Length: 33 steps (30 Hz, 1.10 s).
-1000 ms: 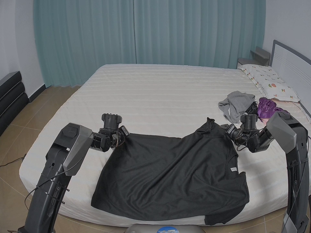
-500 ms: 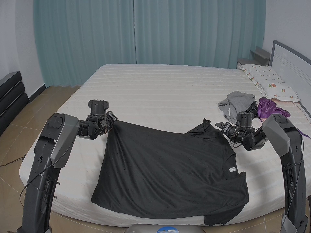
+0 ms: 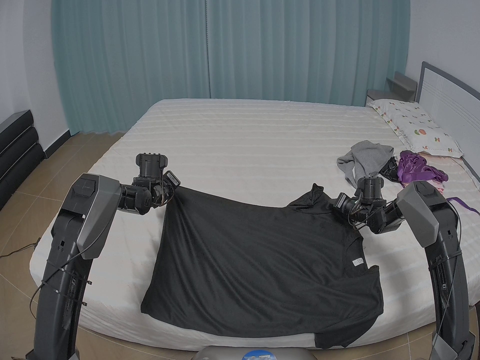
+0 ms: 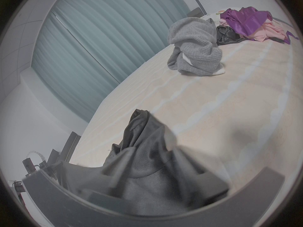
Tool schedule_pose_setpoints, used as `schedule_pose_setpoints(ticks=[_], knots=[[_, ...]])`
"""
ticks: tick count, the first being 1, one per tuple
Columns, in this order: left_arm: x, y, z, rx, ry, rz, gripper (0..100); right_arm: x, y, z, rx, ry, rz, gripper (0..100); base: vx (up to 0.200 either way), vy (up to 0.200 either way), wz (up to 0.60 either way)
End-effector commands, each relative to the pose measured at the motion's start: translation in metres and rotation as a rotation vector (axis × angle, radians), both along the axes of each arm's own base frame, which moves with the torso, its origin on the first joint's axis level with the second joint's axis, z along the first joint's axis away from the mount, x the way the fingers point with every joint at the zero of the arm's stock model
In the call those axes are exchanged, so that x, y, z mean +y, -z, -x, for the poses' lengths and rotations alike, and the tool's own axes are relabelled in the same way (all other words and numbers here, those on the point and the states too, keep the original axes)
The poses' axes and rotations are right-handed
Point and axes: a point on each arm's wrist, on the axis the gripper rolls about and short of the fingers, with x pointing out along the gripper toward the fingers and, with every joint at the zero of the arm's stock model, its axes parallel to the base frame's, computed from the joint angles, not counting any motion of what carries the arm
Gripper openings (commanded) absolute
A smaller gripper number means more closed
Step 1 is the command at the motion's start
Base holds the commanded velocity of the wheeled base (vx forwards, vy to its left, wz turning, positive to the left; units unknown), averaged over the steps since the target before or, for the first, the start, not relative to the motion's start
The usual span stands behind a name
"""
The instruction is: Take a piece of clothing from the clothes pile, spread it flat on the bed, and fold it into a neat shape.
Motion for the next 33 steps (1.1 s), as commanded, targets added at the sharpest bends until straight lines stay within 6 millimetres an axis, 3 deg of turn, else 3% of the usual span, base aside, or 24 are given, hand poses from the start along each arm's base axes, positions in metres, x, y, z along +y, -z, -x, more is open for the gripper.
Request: schedule_pose_setpoints(ticks=[1,5,11,13,21,24,29,33], knots=[[0.0,-0.001,0.0,-0.002,-0.001,0.0,0,0.002,0.004,0.0,0.004,-0.003,0.001,0,0.0,0.0,0.0],[0.002,-0.001,0.0,-0.002,-0.003,-0.001,0,0.0,0.0,-0.005,-0.033,0.021,0.008,0,0.0,0.0,0.0],[0.002,-0.001,0.0,-0.005,-0.004,0.001,0,-0.006,-0.028,-0.018,-0.165,0.082,0.018,0,0.0,0.0,0.0],[0.004,-0.003,-0.001,-0.011,-0.016,-0.002,0,-0.007,-0.049,-0.021,-0.217,0.087,0.014,0,0.0,0.0,0.0],[0.012,-0.011,-0.006,-0.102,-0.091,0.022,0,-0.015,-0.105,-0.038,-0.397,0.143,0.018,0,0.0,0.0,0.0],[0.016,-0.014,-0.006,-0.118,-0.112,0.05,0,-0.013,-0.115,-0.037,-0.396,0.138,0.019,0,0.0,0.0,0.0],[0.017,-0.011,-0.006,-0.111,-0.115,0.049,0,-0.008,-0.111,-0.037,-0.392,0.125,0.028,0,0.0,0.0,0.0],[0.016,-0.004,-0.006,-0.094,-0.111,0.046,0,-0.006,-0.089,-0.039,-0.362,0.109,0.059,0,0.0,0.0,0.0]])
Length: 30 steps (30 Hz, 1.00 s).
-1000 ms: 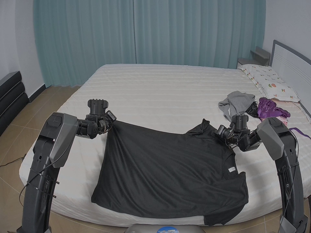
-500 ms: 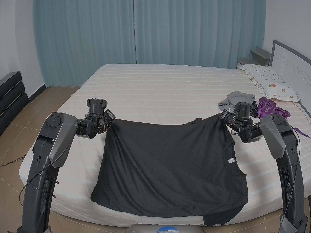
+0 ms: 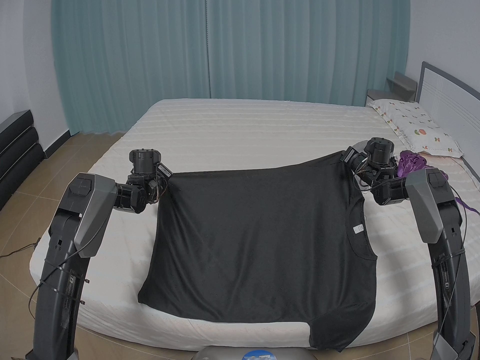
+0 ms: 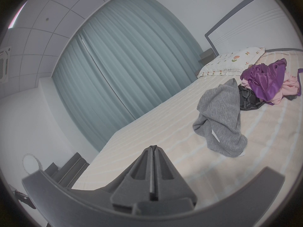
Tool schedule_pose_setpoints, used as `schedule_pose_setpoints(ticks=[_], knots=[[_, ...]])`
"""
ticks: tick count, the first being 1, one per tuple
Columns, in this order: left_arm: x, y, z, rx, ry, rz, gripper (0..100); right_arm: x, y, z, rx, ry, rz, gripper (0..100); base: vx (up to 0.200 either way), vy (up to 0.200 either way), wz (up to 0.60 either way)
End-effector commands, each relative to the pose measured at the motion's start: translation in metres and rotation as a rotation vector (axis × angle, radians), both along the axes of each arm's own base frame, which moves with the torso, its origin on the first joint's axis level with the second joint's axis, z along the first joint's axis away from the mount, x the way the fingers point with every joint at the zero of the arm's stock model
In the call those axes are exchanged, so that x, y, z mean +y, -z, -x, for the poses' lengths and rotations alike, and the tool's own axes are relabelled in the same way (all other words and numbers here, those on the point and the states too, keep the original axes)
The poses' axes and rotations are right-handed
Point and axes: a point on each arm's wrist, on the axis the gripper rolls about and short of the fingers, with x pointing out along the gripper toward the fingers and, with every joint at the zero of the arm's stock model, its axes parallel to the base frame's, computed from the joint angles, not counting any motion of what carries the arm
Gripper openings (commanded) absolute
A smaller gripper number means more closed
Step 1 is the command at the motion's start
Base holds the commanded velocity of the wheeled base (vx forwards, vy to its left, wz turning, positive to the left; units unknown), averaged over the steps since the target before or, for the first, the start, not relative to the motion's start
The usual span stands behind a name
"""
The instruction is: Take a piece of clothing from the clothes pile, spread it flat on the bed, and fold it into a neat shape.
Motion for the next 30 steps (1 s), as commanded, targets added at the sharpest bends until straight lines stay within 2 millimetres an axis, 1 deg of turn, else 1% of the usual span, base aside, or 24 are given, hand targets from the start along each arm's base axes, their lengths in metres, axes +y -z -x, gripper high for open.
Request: schedule_pose_setpoints(ticks=[1,5,6,7,9,17,20,21,22,25,28,29,30], knots=[[-0.001,0.011,0.0,0.019,0.006,-0.002,0,0.002,0.024,-0.002,0.036,-0.008,0.019,0,0.0,0.0,0.0],[-0.005,0.023,0.0,0.036,0.019,-0.007,0,0.002,0.054,-0.003,0.086,-0.007,0.034,0,0.0,0.0,0.0],[-0.005,0.023,0.0,0.035,0.021,-0.006,0,0.002,0.057,-0.003,0.089,-0.008,0.034,0,0.0,0.0,0.0],[-0.006,0.026,0.0,0.04,0.022,-0.007,0,0.002,0.068,-0.003,0.101,-0.006,0.036,0,0.0,0.0,0.0],[-0.008,0.029,0.0,0.044,0.028,-0.006,0,0.003,0.08,-0.002,0.11,-0.005,0.037,0,0.0,0.0,0.0],[-0.011,0.044,0.0,0.072,0.048,0.001,0,0.008,0.107,0.0,0.154,-0.006,0.042,0,0.0,0.0,0.0],[-0.011,0.051,0.001,0.086,0.052,0.001,0,0.007,0.123,0.001,0.182,0.007,0.045,0,0.0,0.0,0.0],[-0.011,0.051,0.001,0.088,0.052,0.001,0,0.007,0.126,0.002,0.188,0.012,0.045,100,0.0,0.0,0.0],[-0.012,0.051,0.001,0.088,0.054,0.001,100,0.007,0.129,0.002,0.193,0.017,0.044,100,0.0,0.0,0.0],[-0.012,0.051,0.001,0.089,0.054,0.001,100,0.006,0.129,0.002,0.193,0.025,0.044,100,0.0,0.0,0.0],[-0.01,0.046,0.001,0.088,0.049,0.002,100,-0.001,0.096,-0.001,0.145,0.056,0.037,100,0.0,0.0,0.0],[-0.01,0.046,0.001,0.088,0.049,0.002,100,-0.001,0.096,-0.001,0.145,0.056,0.037,100,0.0,0.0,0.0],[-0.009,0.043,0.001,0.087,0.047,0.002,100,-0.003,0.087,0.002,0.15,0.061,0.032,100,0.0,0.0,0.0]])
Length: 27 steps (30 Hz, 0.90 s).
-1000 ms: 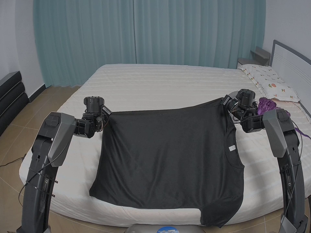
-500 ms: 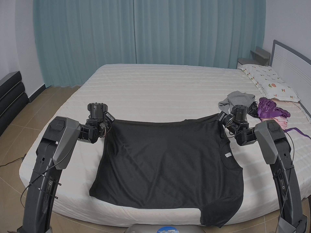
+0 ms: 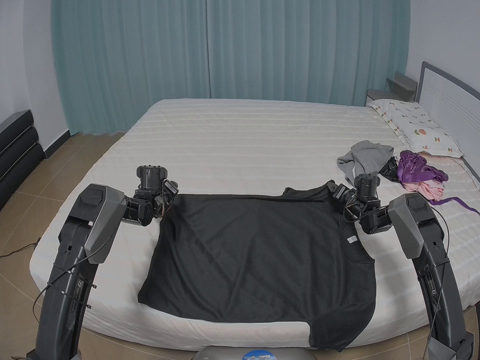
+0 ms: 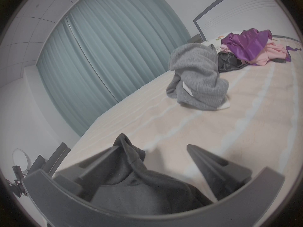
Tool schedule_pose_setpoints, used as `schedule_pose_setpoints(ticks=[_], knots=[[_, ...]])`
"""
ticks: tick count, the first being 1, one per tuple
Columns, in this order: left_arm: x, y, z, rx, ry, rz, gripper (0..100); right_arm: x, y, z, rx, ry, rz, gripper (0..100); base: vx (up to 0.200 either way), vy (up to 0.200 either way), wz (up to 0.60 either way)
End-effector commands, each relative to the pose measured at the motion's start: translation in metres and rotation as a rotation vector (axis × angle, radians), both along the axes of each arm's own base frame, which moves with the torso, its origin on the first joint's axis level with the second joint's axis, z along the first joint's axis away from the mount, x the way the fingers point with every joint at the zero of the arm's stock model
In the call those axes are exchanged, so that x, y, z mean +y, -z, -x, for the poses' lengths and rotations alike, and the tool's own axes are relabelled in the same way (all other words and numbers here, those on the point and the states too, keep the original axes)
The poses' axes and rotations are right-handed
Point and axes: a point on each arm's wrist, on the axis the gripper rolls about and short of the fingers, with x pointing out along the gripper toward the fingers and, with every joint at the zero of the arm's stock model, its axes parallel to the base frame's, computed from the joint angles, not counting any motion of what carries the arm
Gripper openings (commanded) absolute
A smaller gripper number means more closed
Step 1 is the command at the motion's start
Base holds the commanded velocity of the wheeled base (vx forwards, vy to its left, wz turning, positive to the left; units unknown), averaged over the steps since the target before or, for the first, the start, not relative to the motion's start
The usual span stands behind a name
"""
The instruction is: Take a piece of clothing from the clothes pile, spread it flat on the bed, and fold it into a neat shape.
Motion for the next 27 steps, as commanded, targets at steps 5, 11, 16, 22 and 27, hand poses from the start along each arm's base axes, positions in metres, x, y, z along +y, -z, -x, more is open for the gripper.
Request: schedule_pose_setpoints(ticks=[5,11,16,22,27], knots=[[0.011,-0.032,0.014,0.047,-0.01,-0.001,100,-0.017,-0.065,0.031,0.038,0.037,-0.074,100,0.0,0.0,0.0],[0.031,-0.09,0.049,0.054,0.044,0.061,100,-0.04,-0.108,0.082,0.093,0.068,-0.121,100,0.0,0.0,0.0],[0.046,-0.111,0.109,0.136,0.123,0.148,100,-0.04,-0.13,0.15,0.203,0.059,-0.295,100,0.0,0.0,0.0],[0.045,-0.098,0.175,0.266,0.15,0.21,100,-0.03,-0.112,0.218,0.282,-0.072,-0.348,100,0.0,0.0,0.0],[0.046,-0.08,0.221,0.314,0.16,0.223,100,-0.01,-0.102,0.265,0.324,-0.132,-0.364,100,0.0,0.0,0.0]])
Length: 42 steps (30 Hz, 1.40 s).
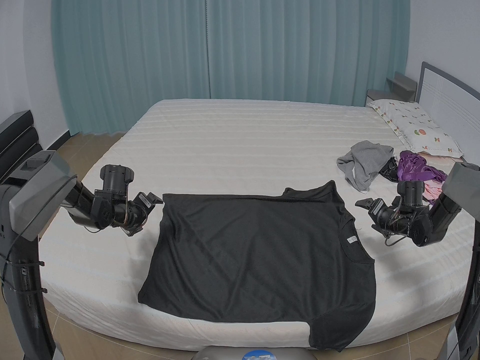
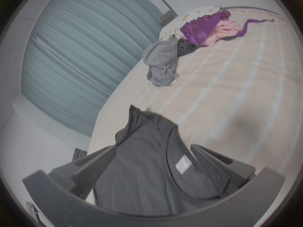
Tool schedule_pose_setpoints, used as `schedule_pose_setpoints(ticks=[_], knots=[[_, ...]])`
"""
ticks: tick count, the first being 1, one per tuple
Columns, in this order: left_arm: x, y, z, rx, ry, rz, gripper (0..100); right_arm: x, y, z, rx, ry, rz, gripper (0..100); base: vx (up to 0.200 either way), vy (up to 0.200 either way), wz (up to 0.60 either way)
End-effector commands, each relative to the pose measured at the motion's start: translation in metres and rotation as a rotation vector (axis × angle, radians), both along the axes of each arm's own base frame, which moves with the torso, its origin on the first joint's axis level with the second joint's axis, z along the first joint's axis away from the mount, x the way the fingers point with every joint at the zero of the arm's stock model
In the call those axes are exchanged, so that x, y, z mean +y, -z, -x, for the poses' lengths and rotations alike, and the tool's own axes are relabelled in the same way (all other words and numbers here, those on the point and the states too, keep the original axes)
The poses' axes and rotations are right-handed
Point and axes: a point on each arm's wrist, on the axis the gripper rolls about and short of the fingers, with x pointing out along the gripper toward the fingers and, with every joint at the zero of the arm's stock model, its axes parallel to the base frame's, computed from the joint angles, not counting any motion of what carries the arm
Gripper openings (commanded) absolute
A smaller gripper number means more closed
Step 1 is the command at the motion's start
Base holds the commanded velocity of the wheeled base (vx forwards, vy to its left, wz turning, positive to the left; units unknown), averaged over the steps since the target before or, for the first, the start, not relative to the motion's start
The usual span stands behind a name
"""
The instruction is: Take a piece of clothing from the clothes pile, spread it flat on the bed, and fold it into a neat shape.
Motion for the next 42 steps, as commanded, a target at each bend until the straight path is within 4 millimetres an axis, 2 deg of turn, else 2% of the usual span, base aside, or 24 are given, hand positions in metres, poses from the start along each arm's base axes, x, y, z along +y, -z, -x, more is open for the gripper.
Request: schedule_pose_setpoints(ticks=[1,7,11,13,18,24,33,42], knots=[[0.007,-0.014,0.111,0.066,0.043,0.081,100,0.022,-0.019,0.109,0.033,-0.111,-0.119,100,0.0,0.0,0.0],[0.003,0.007,0.145,0.104,0.032,0.115,100,0.029,0.008,0.135,0.143,-0.139,-0.145,100,0.0,0.0,0.0],[-0.003,0.016,0.149,0.093,0.066,0.127,100,0.033,0.017,0.137,0.156,-0.153,-0.179,100,-0.15,0.0,0.0],[-0.008,0.028,0.154,0.126,0.081,0.122,100,0.037,0.022,0.144,0.165,-0.145,-0.213,100,-0.2,0.0,0.0],[-0.006,0.031,0.162,0.147,0.079,0.125,100,0.034,0.031,0.149,0.158,-0.135,-0.239,100,-0.16,0.0,0.0],[-0.004,0.031,0.163,0.145,0.056,0.139,100,0.034,0.036,0.157,0.134,-0.143,-0.24,100,0.0,0.0,0.0],[-0.004,0.034,0.162,0.141,0.041,0.118,100,0.033,0.036,0.156,0.13,-0.139,-0.242,100,0.0,0.0,0.0],[-0.02,0.06,0.152,0.161,0.069,-0.071,100,0.033,0.036,0.155,0.13,-0.139,-0.242,100,0.0,0.0,0.0]])
